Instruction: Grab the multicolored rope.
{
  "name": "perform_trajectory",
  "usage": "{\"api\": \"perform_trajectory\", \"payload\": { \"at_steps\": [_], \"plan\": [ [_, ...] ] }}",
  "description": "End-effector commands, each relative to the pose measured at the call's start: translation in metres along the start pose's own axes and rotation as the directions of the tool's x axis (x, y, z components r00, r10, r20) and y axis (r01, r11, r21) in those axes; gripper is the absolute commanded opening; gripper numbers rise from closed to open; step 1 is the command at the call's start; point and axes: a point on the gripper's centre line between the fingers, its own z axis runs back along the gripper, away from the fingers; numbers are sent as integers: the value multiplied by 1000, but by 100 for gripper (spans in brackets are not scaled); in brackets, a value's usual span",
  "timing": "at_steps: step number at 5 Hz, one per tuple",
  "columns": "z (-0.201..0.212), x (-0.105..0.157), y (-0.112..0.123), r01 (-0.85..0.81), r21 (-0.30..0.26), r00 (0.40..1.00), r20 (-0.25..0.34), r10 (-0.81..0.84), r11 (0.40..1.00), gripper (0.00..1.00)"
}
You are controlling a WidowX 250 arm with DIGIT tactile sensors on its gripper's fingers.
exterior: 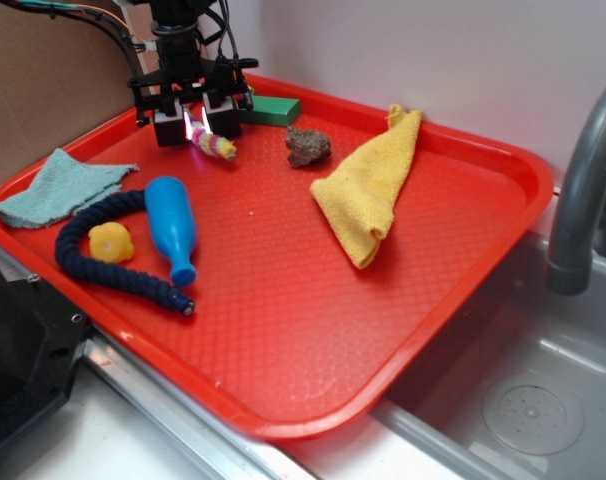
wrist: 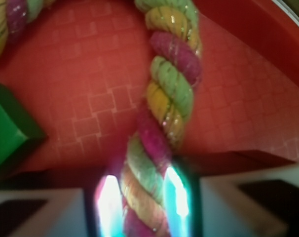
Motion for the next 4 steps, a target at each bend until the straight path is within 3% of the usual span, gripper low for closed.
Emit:
{"api": "perform_trajectory", "payload": {
  "at_steps": [1, 3, 4],
  "plan": [
    [6, -9, 16, 114, 36, 993, -38, -113, 993, 0],
    [43, -31, 36, 240, 0, 971, -20, -240, 971, 0],
    [91, -62, 55, 468, -20, 883, 58, -466, 884, 0]
  ]
}}
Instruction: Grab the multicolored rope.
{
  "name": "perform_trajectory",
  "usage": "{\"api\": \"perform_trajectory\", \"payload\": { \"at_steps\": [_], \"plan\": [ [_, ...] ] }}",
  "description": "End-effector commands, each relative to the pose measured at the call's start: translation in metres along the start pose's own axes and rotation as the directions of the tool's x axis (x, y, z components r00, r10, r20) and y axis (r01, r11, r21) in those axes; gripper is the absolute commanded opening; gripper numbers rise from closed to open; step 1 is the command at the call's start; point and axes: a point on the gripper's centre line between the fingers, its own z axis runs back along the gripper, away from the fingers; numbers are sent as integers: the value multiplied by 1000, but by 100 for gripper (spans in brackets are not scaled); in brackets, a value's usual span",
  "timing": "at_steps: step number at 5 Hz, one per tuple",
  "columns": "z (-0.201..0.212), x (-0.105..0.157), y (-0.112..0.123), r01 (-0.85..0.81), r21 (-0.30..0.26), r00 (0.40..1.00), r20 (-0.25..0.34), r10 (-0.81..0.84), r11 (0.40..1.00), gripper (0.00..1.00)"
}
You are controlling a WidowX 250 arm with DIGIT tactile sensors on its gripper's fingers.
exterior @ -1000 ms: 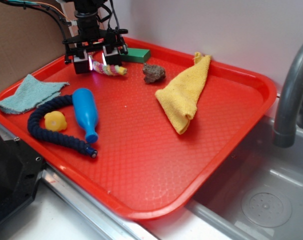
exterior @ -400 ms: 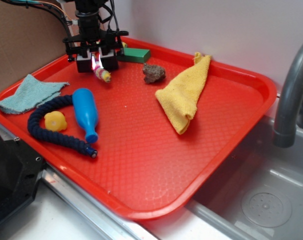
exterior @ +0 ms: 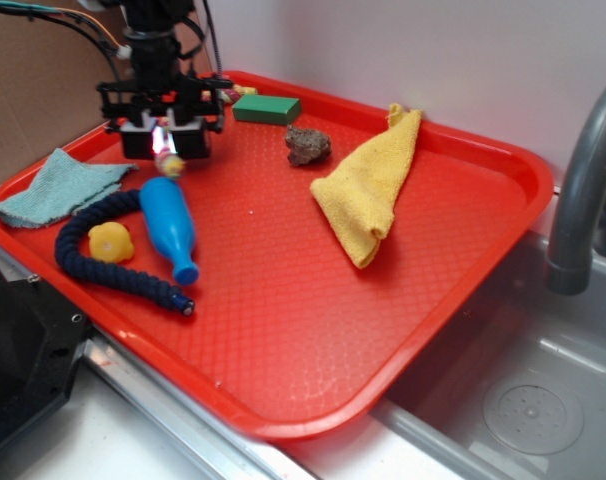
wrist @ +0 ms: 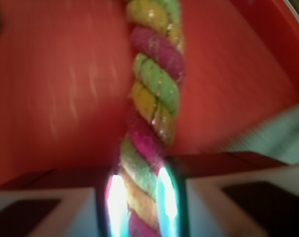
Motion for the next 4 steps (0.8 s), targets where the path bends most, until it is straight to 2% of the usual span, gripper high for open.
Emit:
{"api": "perform_trajectory", "payload": {
  "at_steps": [1, 2, 3, 4],
  "plan": [
    [108, -45, 20, 404, -19, 902, 173, -395, 915, 0],
    [158, -71, 12, 490, -6, 853, 207, -479, 872, 0],
    [201, -90, 6, 515, -3, 843, 183, -506, 857, 0],
    [192, -87, -3, 548, 27, 820, 180, -544, 836, 0]
  ]
}}
